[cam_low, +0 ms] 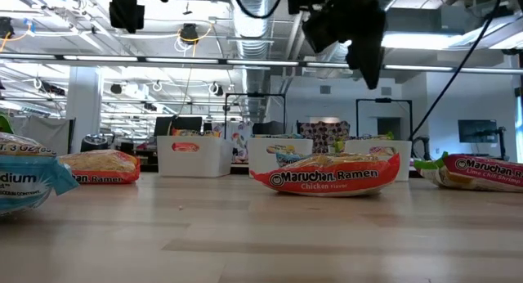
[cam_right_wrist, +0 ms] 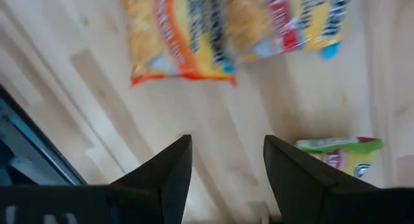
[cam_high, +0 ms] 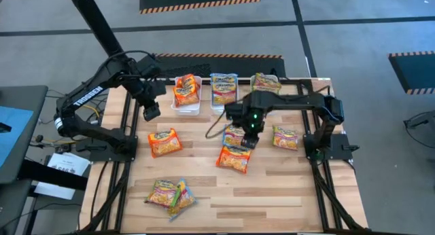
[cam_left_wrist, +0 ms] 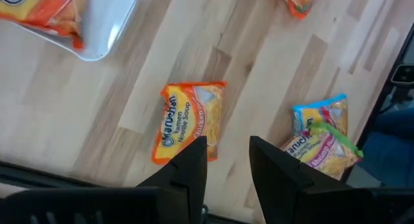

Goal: Sort Maruchan noodles
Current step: Put the orange noodle pack into the left white bin

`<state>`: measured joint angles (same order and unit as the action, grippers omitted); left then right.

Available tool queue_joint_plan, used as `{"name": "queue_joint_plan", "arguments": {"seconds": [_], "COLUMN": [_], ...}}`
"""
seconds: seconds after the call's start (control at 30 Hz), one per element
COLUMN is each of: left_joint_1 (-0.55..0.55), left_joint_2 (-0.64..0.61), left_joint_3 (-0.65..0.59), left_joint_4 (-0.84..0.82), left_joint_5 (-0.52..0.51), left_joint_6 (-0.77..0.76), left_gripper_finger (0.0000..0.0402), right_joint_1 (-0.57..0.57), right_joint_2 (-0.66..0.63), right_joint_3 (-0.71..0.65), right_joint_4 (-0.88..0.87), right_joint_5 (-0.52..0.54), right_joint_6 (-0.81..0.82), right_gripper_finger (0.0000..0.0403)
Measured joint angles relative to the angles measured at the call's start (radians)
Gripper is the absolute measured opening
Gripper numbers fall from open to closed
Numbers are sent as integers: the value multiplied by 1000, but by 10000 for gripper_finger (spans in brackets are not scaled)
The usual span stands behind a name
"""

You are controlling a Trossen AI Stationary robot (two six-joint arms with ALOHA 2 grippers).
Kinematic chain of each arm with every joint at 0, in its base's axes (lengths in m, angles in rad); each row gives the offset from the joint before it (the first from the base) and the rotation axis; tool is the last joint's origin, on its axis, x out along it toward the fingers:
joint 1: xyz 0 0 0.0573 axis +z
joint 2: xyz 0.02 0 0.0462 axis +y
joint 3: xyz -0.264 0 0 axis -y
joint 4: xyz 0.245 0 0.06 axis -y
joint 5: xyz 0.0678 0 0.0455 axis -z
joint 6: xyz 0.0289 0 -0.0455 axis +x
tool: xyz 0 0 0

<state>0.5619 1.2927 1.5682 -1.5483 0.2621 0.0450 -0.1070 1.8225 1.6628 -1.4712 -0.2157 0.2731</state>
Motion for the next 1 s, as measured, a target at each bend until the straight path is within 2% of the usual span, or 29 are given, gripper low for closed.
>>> {"name": "queue_joint_plan", "arguments": {"seconds": [0.17, 0.53, 0.87, 1.0], "left_joint_1": [-20, -20, -25, -25], "left_joint_2": [-64, -207, -254, -253], "left_joint_3": [-101, -354, -485, -507], "left_joint_4": [33, 179, 275, 299], "left_joint_5": [1, 4, 29, 41], "left_joint_6": [-41, -172, -256, -268], "left_gripper_finger": [100, 100, 100, 100], "right_joint_1": [102, 278, 380, 421], "right_joint_2": [0, -59, -246, -309], "right_joint_3": [-43, -272, -504, -598], "right_joint_4": [11, 126, 524, 655], "right_joint_5": [0, -46, -72, -12], "right_joint_6": [63, 314, 670, 819], "right_gripper_finger": [216, 216, 216, 216]}}
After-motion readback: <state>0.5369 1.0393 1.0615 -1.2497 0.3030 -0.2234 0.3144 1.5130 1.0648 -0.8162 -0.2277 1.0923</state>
